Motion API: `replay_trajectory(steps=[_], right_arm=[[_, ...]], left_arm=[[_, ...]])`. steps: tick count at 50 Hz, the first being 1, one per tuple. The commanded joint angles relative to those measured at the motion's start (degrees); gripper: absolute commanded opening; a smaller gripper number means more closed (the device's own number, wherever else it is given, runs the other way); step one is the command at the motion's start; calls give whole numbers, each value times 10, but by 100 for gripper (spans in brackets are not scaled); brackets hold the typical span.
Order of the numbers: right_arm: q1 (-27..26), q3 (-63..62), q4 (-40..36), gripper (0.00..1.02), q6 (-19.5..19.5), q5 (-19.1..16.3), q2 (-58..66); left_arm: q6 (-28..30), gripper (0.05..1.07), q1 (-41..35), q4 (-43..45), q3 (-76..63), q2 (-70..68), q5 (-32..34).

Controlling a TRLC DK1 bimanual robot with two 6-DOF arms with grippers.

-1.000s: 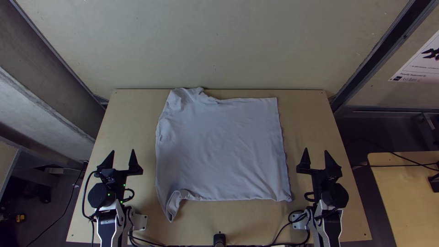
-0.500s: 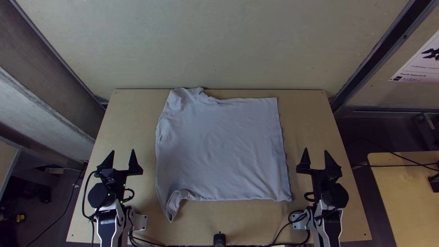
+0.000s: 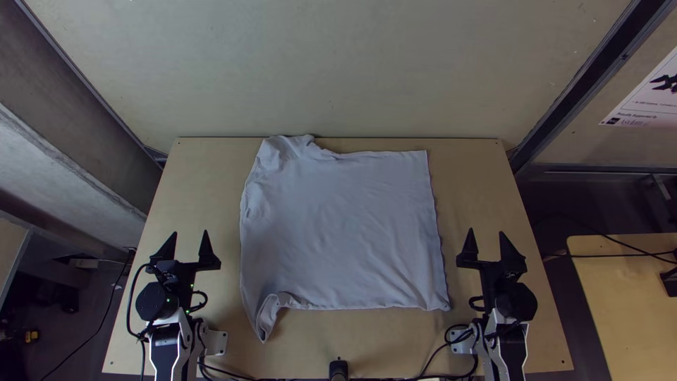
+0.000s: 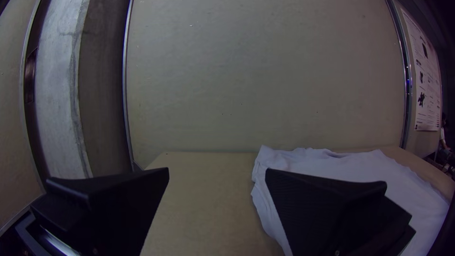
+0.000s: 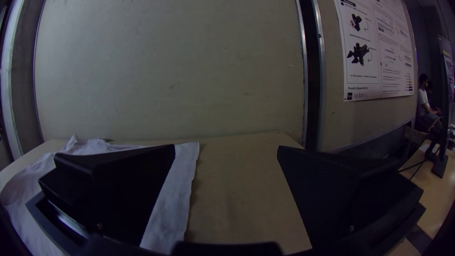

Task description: Fold the t-shirt

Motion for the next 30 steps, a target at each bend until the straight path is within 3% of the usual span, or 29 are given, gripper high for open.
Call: replay_trajectory(steps=[1,16,30], right_arm=[[8,0,5,99,2,-1,-4],[25,83,9,99,-1,-1,2],[25,158,49,99,-64,0,60]], left_arm=[[-11,103,1,-10,-10,-6,-4],[-13,103,6,-37,56,-4,2],[-15,103,4,-7,148,84,2]])
